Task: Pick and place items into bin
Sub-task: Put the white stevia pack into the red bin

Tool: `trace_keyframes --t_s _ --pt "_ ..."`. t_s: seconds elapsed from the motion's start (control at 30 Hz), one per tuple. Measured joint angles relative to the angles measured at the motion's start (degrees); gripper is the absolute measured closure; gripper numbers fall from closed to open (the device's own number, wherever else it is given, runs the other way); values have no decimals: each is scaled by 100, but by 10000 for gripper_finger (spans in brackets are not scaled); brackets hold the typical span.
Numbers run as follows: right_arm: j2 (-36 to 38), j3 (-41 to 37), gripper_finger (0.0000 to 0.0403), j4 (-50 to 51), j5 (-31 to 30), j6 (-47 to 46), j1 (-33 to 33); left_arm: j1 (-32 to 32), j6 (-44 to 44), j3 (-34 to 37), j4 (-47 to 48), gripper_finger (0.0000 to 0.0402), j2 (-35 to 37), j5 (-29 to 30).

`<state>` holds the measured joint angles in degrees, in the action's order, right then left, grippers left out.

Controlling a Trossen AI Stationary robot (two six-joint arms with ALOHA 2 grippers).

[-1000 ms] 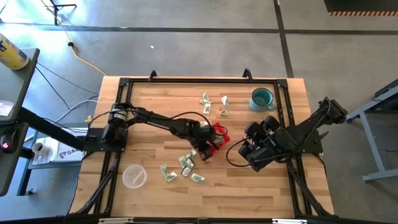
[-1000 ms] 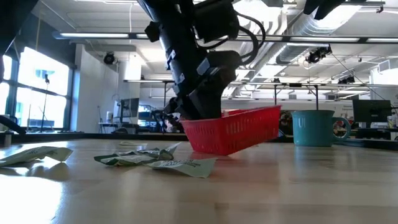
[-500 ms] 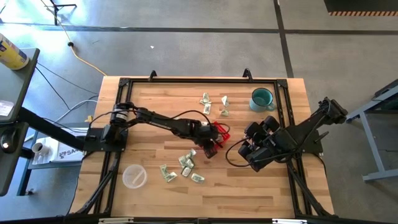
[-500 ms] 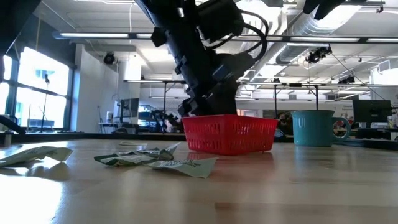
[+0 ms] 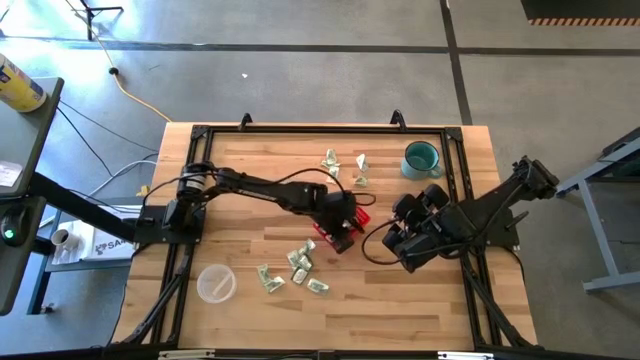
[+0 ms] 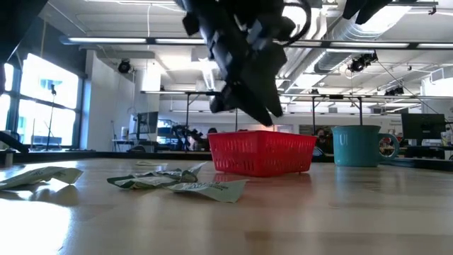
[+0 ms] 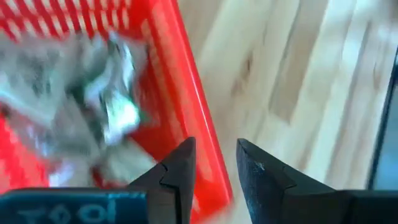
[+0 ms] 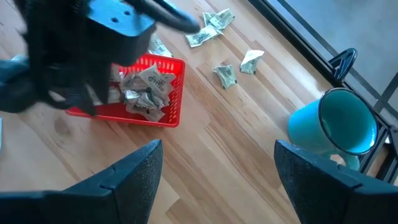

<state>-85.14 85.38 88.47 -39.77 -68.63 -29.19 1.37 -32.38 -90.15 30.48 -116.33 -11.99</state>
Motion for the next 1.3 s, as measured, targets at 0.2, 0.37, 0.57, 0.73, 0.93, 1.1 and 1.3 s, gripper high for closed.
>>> trace_keyframes --t_s 0.2,0.37,0.57,0.73,0.93,1.1,1.3 --pt "0 0 105 2 153 232 173 17 657 -979 2361 252 42 339" --pt "2 -2 105 -186 496 659 436 -41 750 -1019 2771 252 669 816" --pt "22 -101 105 -1193 621 1580 679 -24 592 82 1792 252 1650 789" --pt "395 -1419 105 -2921 1416 2055 994 9 -138 1902 394 252 2600 517" --pt "1049 -3165 105 -4571 2208 1627 1266 135 -836 3677 -1154 252 3944 520" --pt "1523 -3642 105 -4456 2342 1271 1646 -349 -528 4068 -255 252 4632 1414" --pt "1707 -3495 105 -4570 2257 1369 1877 -1057 132 4077 371 252 4591 1820"
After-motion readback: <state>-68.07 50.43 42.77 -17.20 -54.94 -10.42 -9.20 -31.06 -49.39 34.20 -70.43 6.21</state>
